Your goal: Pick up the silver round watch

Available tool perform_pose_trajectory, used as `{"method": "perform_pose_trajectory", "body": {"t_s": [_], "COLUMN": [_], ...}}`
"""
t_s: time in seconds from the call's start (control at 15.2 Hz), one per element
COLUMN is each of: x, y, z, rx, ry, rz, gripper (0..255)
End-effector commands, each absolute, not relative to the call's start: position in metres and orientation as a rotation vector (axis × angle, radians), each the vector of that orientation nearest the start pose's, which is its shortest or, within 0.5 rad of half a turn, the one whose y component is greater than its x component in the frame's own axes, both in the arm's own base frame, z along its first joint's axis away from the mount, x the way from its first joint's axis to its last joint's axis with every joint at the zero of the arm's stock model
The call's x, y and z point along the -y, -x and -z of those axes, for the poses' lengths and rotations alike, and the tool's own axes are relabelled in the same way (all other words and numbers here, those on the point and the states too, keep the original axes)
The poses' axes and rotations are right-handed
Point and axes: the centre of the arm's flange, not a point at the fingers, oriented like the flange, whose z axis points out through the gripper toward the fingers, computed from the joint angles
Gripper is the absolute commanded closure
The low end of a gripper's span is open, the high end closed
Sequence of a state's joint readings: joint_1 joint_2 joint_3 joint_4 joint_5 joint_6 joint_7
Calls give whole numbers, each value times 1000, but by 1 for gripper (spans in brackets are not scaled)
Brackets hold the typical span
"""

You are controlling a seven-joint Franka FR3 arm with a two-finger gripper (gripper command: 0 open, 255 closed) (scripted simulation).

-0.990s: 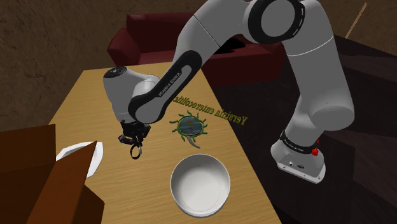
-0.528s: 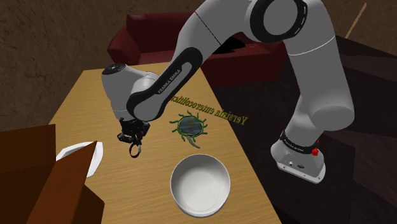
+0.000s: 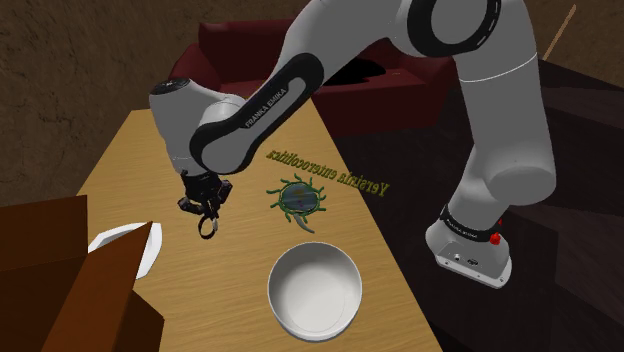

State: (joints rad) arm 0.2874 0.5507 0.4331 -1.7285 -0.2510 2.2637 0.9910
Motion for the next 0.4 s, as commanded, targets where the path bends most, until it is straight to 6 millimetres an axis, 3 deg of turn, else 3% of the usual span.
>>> {"method": "perform_pose_trajectory", "body": {"t_s": [0.0, 0.33], "x": [-414, -414], "y": [-527, -527], "z": [-303, -319], "rx": [-270, -270], "ry": [3081, 3081], "rz": [16, 16], "gripper": [255, 255]}}
